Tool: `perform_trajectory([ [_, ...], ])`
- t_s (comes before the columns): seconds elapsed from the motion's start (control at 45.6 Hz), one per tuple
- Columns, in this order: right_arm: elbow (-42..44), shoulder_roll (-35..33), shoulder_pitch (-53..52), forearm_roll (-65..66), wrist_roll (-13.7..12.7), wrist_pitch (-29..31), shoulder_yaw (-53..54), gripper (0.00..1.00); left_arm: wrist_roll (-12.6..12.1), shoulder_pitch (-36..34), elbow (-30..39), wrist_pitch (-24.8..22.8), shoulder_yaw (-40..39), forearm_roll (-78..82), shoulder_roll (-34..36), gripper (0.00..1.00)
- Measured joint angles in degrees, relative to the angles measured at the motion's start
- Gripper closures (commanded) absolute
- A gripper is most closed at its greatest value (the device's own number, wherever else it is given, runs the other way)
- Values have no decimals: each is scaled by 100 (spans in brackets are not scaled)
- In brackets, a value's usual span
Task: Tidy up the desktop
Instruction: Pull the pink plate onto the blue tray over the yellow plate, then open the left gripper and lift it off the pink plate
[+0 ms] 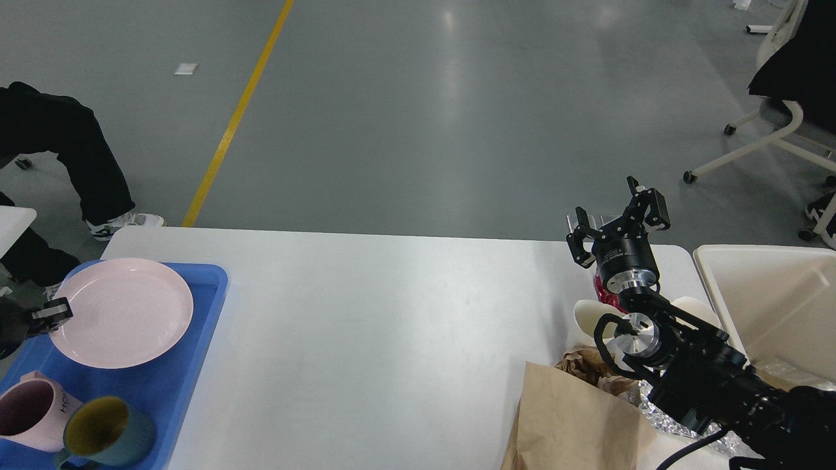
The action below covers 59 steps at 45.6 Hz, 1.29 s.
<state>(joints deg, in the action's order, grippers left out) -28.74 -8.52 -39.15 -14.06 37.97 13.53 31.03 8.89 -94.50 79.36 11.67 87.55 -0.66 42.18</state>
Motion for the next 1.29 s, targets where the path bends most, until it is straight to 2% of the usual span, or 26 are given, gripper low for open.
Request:
perform_trajectory([
  [0.175, 0, 1, 1, 0, 0, 0, 0, 0, -12, 524, -270, 306, -760, -13, 512, 99],
  [0.351, 0, 1, 1, 0, 0, 0, 0, 0, -20, 1296, -805, 813, -1447, -138, 603, 99],
  [0.439, 0, 1, 1, 0, 0, 0, 0, 0, -44, 1660, -1063, 912, -1899, -199, 605, 99],
  [0.614, 0, 1, 1, 0, 0, 0, 0, 0, -307, 2121, -1331, 954, -2664, -223, 562, 98],
  [0.68, 0, 0, 0, 0, 0, 0, 0, 0, -403, 2205, -1352, 960, -2768, -223, 517, 96],
  [0.833, 0, 0, -1, 0, 0, 0, 0, 0, -460, 2374, -1449, 961, -2796, -217, 262, 93],
  [0.987, 0, 0, -4, 0, 0, 0, 0, 0, -472, 2590, -1673, 961, -2797, -217, 149, 87],
  [1.206, 0, 0, -6, 0, 0, 0, 0, 0, -471, 2723, -1834, 960, -2797, -216, 83, 85],
  [1.294, 0, 0, -4, 0, 0, 0, 0, 0, -467, 2725, -1857, 959, -2797, -216, 80, 79],
])
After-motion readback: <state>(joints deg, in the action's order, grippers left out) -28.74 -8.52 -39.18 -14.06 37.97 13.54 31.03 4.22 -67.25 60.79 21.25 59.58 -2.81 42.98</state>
